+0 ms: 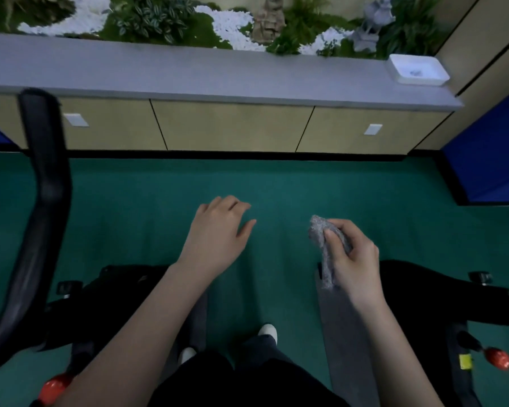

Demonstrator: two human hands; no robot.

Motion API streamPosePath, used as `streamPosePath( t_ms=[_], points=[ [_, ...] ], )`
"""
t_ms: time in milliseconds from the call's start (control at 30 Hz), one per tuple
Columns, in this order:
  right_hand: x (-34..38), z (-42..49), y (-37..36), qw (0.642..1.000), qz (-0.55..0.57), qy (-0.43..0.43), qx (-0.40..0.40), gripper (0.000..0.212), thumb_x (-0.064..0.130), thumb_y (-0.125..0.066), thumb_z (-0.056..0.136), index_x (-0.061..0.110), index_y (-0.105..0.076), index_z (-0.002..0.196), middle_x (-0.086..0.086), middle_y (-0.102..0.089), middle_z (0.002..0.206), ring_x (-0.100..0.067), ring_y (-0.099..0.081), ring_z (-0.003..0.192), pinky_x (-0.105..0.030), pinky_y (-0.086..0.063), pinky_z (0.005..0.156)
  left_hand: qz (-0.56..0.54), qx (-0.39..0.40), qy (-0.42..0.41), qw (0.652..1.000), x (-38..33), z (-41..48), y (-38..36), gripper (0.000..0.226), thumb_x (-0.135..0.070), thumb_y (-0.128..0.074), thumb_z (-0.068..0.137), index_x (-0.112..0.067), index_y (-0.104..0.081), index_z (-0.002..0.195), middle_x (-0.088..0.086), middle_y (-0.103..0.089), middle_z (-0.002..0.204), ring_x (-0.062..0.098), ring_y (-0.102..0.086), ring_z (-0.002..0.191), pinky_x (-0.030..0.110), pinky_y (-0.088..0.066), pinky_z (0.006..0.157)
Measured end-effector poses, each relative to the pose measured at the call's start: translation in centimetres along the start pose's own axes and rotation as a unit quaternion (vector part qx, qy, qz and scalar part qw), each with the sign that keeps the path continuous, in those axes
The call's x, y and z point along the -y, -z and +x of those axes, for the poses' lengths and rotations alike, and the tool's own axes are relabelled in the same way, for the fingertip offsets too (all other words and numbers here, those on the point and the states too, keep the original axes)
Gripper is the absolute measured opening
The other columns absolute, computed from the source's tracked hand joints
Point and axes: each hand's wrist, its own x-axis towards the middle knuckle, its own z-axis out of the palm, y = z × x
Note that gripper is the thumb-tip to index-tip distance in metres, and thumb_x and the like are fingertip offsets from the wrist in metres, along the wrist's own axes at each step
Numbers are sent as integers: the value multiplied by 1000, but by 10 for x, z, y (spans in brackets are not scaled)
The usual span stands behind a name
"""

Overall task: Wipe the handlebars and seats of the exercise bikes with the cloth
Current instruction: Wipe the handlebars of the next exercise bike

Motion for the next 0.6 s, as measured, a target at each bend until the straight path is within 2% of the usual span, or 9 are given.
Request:
streamPosePath(
  t_ms=[100,300,600],
  points=[
    [-19,18,25,1000,2,-18,10,11,16,-58,92,17,-67,99,-1,-68,94,-16,-63,91,-29,-47,84,15,33,15,999,-18,17,-23,41,-39,-47,97,-15,-55,130,1,-58,124,22,-51,115,36,-37,95],
    [-52,48,48,999,19,-22,35,12,12,-59,92,11,-67,100,-5,-69,96,-19,-63,93,-34,-49,86,27,84,59,994,-38,32,-56,51,-44,-44,97,-14,-45,138,1,-48,141,22,-44,128,37,-34,104],
    [-58,100,25,995,59,-14,78,12,13,-59,92,22,-66,94,-2,-68,93,-13,-62,89,-12,-42,75,68,134,135,979,-16,45,-77,63,-52,-40,96,-16,-31,147,1,-31,154,18,-27,141,33,-17,115]
  ],
)
